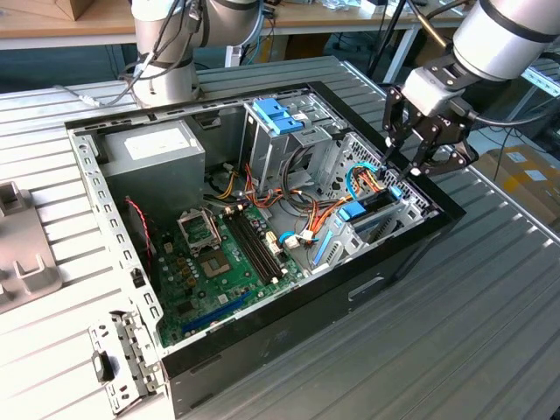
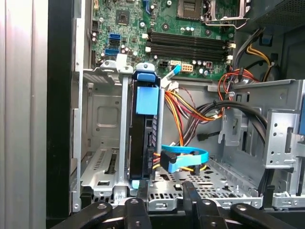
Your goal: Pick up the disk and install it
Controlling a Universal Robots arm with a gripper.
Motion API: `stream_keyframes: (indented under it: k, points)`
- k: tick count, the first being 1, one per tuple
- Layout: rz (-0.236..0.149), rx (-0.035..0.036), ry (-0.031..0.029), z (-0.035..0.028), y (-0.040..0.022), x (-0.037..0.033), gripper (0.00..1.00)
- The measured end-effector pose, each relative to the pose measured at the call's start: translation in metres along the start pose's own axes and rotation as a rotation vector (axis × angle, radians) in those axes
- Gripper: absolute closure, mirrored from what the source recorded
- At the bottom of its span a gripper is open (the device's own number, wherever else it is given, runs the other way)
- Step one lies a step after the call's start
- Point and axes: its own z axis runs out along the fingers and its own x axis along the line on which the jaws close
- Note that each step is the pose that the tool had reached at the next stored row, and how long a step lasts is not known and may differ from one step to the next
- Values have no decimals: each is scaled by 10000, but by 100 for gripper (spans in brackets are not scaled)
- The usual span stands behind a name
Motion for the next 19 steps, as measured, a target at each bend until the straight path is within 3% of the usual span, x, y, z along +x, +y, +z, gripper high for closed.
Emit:
stream_keyframes:
  k: [8,11,12,13,15,16,18,19]
  points:
    - [-1,10,1,-12,172,-13,58]
    - [-3,10,1,-7,182,-1,58]
    - [-4,8,25,-4,182,1,58]
    - [-13,0,155,-3,183,2,58]
    - [-46,-31,633,-2,183,3,58]
    - [-54,-38,734,-2,183,2,58]
    - [-59,-42,804,0,183,3,58]
    - [-60,-43,811,0,183,3,58]
